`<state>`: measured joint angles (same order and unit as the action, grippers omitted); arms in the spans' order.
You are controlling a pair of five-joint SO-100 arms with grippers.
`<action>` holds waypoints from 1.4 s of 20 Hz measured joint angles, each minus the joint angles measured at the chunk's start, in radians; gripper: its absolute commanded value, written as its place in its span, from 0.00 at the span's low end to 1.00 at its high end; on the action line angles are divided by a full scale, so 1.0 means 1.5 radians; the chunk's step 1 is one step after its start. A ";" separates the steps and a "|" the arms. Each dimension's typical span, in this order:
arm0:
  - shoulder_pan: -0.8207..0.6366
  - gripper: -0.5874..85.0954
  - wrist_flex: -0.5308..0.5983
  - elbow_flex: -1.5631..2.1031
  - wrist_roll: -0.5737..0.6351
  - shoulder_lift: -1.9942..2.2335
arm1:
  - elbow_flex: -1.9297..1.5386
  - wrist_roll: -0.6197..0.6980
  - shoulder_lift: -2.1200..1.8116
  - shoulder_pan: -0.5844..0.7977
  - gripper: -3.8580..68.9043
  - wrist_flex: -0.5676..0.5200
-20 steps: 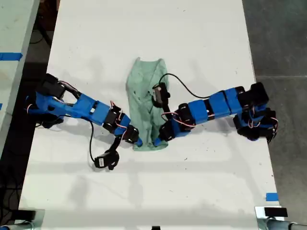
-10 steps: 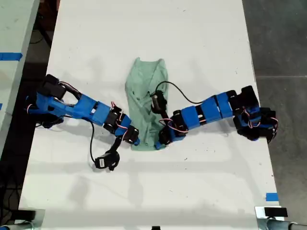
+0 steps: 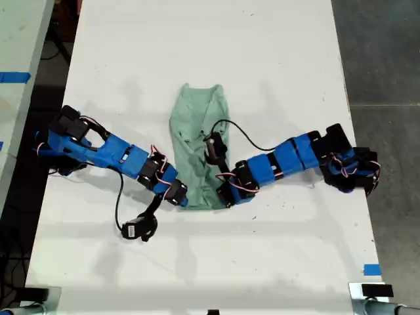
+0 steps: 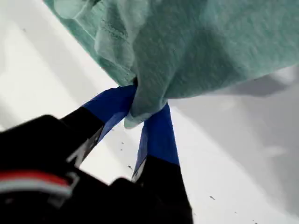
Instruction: Fold t shirt
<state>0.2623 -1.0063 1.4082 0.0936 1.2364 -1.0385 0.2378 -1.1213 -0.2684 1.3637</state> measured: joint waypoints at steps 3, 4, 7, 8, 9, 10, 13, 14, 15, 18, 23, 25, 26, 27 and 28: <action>0.055 0.01 -0.099 -0.140 0.000 -0.041 | 0.079 -0.006 -0.001 -0.053 0.06 0.022; 0.067 0.01 -0.133 -0.194 0.000 -0.045 | 0.085 -0.006 -0.012 -0.065 0.06 0.017; 0.087 0.01 -0.157 -0.243 0.000 -0.012 | 0.085 0.035 -0.082 -0.081 0.06 -0.039; 0.090 0.01 -0.169 -0.243 0.000 0.015 | 0.085 0.053 -0.110 -0.080 0.06 -0.060; 0.090 0.01 -0.183 -0.243 0.000 0.051 | 0.084 0.073 -0.141 -0.078 0.06 -0.079; 0.079 0.01 -0.201 -0.242 0.000 0.092 | 0.083 0.094 -0.174 -0.064 0.06 -0.093; -0.003 0.01 -0.245 -0.194 0.000 0.202 | 0.034 0.143 -0.264 0.024 0.06 -0.124; -0.036 0.01 -0.253 -0.170 0.000 0.230 | 0.014 0.153 -0.285 0.059 0.06 -0.128; -0.073 0.01 -0.261 -0.146 0.000 0.254 | -0.003 0.165 -0.299 0.096 0.06 -0.130; -0.211 0.01 -0.251 -0.018 0.000 0.311 | -0.059 0.188 -0.305 0.204 0.07 -0.136; -0.411 0.02 -0.163 0.190 0.031 0.311 | -0.085 0.241 -0.214 0.310 0.07 -0.161; -0.458 0.26 -0.139 0.207 0.056 0.250 | -0.085 0.250 -0.149 0.333 0.30 -0.169; -0.471 0.30 -0.137 0.207 0.066 0.213 | -0.085 0.250 -0.112 0.348 0.40 -0.170; -0.477 0.32 -0.138 0.206 0.080 0.183 | -0.086 0.250 -0.084 0.359 0.52 -0.169; -0.479 0.33 -0.145 0.208 0.083 0.175 | -0.086 0.250 -0.064 0.367 0.54 -0.169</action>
<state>-0.4556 -1.2241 1.7196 0.2178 1.4987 -1.1674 0.6121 -1.2180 0.2823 1.1106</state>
